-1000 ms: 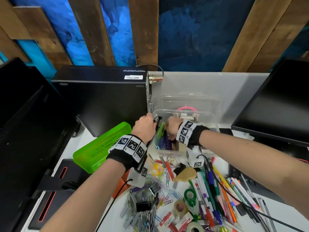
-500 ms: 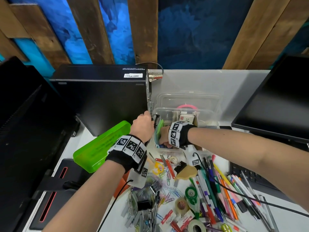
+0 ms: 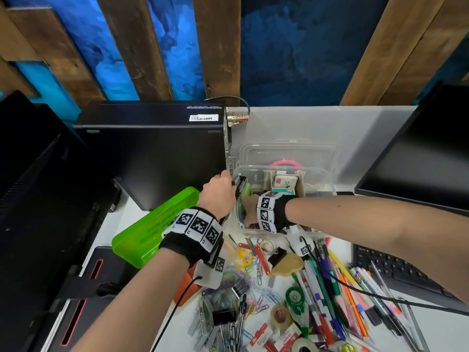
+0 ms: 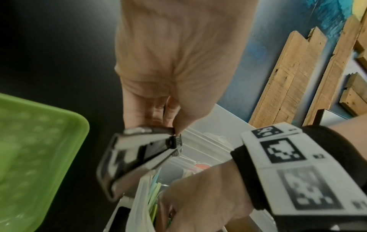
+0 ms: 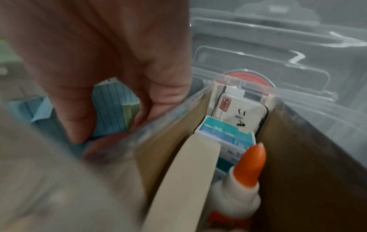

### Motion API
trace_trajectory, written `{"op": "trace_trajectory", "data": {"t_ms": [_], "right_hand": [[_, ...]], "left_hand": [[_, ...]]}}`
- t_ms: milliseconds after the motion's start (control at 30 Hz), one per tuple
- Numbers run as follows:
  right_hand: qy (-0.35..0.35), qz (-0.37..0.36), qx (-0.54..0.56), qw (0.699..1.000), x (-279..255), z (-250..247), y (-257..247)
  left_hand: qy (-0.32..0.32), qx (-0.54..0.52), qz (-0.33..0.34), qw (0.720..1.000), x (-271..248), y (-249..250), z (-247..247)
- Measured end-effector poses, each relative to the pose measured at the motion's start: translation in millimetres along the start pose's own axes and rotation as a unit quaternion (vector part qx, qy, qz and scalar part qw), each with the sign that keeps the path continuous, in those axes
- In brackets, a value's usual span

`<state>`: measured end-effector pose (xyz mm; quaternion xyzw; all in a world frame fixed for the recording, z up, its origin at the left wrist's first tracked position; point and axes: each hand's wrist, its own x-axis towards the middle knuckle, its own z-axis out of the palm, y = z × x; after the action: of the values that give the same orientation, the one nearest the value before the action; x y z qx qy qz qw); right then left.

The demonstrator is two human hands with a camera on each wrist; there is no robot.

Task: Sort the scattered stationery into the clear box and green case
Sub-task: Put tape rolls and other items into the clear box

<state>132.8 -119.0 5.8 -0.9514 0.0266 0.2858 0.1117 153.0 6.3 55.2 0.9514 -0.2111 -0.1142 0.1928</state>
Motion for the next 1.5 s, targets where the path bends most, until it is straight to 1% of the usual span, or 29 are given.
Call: {"op": "trace_trajectory", "data": {"t_ms": [200, 300, 400, 533, 667, 700, 767, 833, 933, 1000, 1033, 1100, 1167, 1200, 1267, 1367, 1400, 1500], "right_hand": [[-0.019, -0.011, -0.005, 1.000, 4.2, 6.8, -3.3], [-0.070, -0.012, -0.036, 0.997, 5.5, 3.5, -4.9], [-0.086, -0.011, -0.057, 0.995, 6.4, -0.3, -7.8], [-0.071, -0.015, -0.103, 0.992, 5.0, -1.2, -4.3], [-0.032, -0.022, -0.060, 0.997, 5.9, -4.9, 8.5], [-0.014, -0.016, -0.033, 0.999, 6.1, -6.2, 12.5], [0.001, -0.007, -0.005, 1.000, 3.4, -9.1, 15.6], [-0.012, -0.010, -0.017, 1.000, 1.0, -10.5, 12.6], [-0.068, -0.025, -0.078, 0.994, 3.4, -7.6, 0.8], [-0.070, -0.025, -0.098, 0.992, 11.6, -3.8, 0.6], [-0.066, -0.029, -0.105, 0.992, 15.6, -2.1, 1.4], [-0.052, -0.036, -0.115, 0.991, 6.8, -7.6, -1.5], [-0.028, -0.028, -0.085, 0.996, -5.8, -22.2, -1.5], [-0.008, -0.012, -0.065, 0.998, -9.1, -31.2, 3.2], [0.055, 0.015, -0.014, 0.998, -13.4, -50.7, 20.0], [0.135, 0.049, 0.059, 0.988, -23.7, -70.1, 47.8], [0.146, 0.057, 0.082, 0.984, -28.4, -71.6, 54.9], [0.145, 0.047, 0.150, 0.977, -39.2, -66.2, 68.9]], "left_hand": [[0.000, -0.006, 0.003, 1.000, 1.3, 0.2, -0.9], [-0.010, -0.005, 0.006, 1.000, 2.2, 0.5, 1.5], [-0.015, -0.004, 0.004, 1.000, 3.4, 1.2, 2.8], [-0.017, -0.004, 0.001, 1.000, 3.4, 0.8, 3.1], [-0.013, -0.004, 0.000, 1.000, 2.7, -1.7, 2.3], [-0.013, -0.003, 0.000, 1.000, 2.4, -2.2, 2.1], [-0.013, -0.001, -0.001, 1.000, 2.1, -3.1, 2.3], [-0.012, -0.004, 0.000, 1.000, 2.5, -3.4, 3.2], [-0.014, -0.007, 0.002, 1.000, 3.2, -3.0, 4.4], [-0.018, -0.004, 0.000, 1.000, 4.1, -2.6, 4.7], [-0.021, -0.003, -0.001, 1.000, 4.3, -2.4, 5.0], [-0.025, 0.001, -0.003, 1.000, 5.2, -2.2, 5.2], [-0.024, 0.000, -0.006, 1.000, 6.4, -1.7, 5.9], [-0.023, -0.004, -0.010, 1.000, 7.1, -0.5, 6.3], [-0.023, -0.014, -0.026, 0.999, 10.0, 5.3, 6.9], [-0.036, -0.019, -0.060, 0.997, 19.5, 18.8, 11.2], [-0.041, -0.014, -0.069, 0.997, 24.1, 23.3, 14.1], [-0.057, 0.017, -0.077, 0.995, 37.9, 35.1, 25.6]]}}
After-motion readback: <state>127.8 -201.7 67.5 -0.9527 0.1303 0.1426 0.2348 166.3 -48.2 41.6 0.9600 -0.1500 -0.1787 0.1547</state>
